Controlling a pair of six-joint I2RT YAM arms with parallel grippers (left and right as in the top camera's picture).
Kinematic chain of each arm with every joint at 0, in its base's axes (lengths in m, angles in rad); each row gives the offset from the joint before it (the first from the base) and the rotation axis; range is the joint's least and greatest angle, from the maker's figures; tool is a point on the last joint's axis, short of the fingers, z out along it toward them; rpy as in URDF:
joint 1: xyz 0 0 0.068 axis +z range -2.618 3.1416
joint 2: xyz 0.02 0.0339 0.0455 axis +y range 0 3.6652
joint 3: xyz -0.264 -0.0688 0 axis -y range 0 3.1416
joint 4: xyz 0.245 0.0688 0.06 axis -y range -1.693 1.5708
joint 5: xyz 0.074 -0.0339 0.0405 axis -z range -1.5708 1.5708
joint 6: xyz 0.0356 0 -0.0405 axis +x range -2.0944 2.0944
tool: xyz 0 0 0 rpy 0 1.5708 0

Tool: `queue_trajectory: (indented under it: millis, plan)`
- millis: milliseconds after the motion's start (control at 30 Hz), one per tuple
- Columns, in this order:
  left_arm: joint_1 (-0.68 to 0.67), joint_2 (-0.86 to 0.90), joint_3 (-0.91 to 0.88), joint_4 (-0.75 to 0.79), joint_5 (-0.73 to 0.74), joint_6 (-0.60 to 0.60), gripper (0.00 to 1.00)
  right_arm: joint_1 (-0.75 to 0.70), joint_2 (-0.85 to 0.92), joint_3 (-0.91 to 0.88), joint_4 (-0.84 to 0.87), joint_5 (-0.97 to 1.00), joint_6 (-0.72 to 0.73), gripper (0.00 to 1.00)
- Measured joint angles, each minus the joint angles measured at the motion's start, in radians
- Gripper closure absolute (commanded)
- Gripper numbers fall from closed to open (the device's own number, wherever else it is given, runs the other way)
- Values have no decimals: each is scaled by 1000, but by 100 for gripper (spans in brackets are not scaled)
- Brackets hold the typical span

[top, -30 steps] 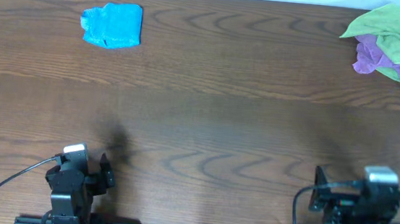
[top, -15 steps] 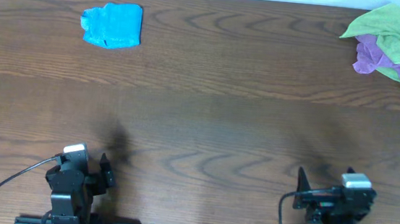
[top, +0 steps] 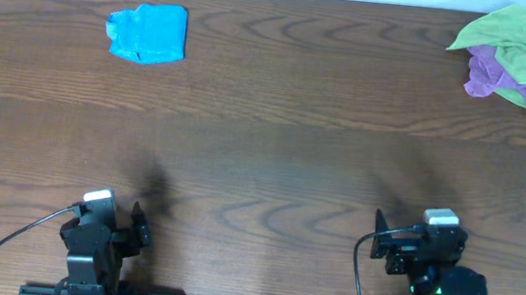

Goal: Fold the cloth

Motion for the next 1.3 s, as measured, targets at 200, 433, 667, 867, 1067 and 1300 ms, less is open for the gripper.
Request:
queue_trajectory:
  millis: [200,433,667,867,1067,1300]
  plan:
    - [0,0,0,0,0,0,5,0,0,-51,11,-2,0,1]
    - [0,0,0,0,0,0,5,0,0,-78,12,2,0,1]
    - [0,0,0,0,0,0,5,0,0,-131,11,2,0,1]
    - [0,0,0,0,0,0,5,0,0,-154,11,2,0,1]
    - [0,0,0,0,0,0,5,0,0,-157,11,2,-1,1]
    - [0,0,0,0,0,0,5,0,0,-157,11,2,-2,1]
